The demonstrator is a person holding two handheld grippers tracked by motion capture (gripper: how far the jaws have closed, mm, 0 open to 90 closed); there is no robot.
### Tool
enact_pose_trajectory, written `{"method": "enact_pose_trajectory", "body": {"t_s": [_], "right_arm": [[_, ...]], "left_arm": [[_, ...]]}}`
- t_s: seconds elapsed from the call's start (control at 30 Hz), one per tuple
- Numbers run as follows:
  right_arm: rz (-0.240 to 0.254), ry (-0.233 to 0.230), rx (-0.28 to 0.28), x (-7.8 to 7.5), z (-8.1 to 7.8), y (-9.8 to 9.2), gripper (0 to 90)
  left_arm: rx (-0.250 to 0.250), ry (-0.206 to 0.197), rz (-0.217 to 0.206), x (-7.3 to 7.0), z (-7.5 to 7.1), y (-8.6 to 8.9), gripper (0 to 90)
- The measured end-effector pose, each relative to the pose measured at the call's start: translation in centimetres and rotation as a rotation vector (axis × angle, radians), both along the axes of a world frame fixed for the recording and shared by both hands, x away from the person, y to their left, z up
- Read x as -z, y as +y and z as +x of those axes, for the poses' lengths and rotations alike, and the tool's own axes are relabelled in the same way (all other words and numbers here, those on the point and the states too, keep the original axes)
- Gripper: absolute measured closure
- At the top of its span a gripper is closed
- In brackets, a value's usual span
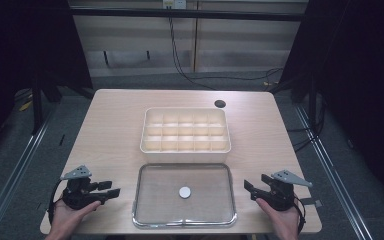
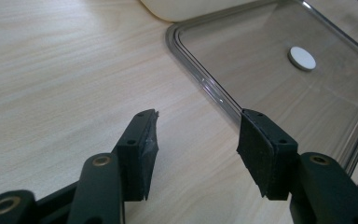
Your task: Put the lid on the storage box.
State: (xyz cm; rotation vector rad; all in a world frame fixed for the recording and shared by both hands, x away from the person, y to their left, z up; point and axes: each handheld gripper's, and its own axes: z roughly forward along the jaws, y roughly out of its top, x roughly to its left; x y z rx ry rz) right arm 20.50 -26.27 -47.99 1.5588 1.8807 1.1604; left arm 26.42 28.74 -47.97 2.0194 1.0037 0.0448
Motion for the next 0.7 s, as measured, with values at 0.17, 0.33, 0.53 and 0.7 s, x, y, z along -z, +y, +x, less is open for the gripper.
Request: {"method": "enact_pose_trajectory", "body": {"t_s": [0.17,0.33,0.53,0.7], "right_arm": [[-0.004,0.028,0.005,-0.5,-0.2,-0.3,25.8],[0.036,0.066,-0.021,-0.3,-0.3,-0.5,23.6],[0.004,0.059,0.000,-0.6,0.0,0.0,28.2],[-0.003,0.066,-0.034,-1.1,0.6,0.9,32.0]], "left_arm": [[0.013,0.003,-0.010,0.0,-0.1,0.0,47.3],[0.008,0.009,-0.020,-0.2,-0.3,0.1,45.8],[0.008,-0.001,-0.009,-0.7,0.5,-0.7,45.9],[0.016,-0.014,0.017,-1.4,0.6,-1.7,47.6]]}}
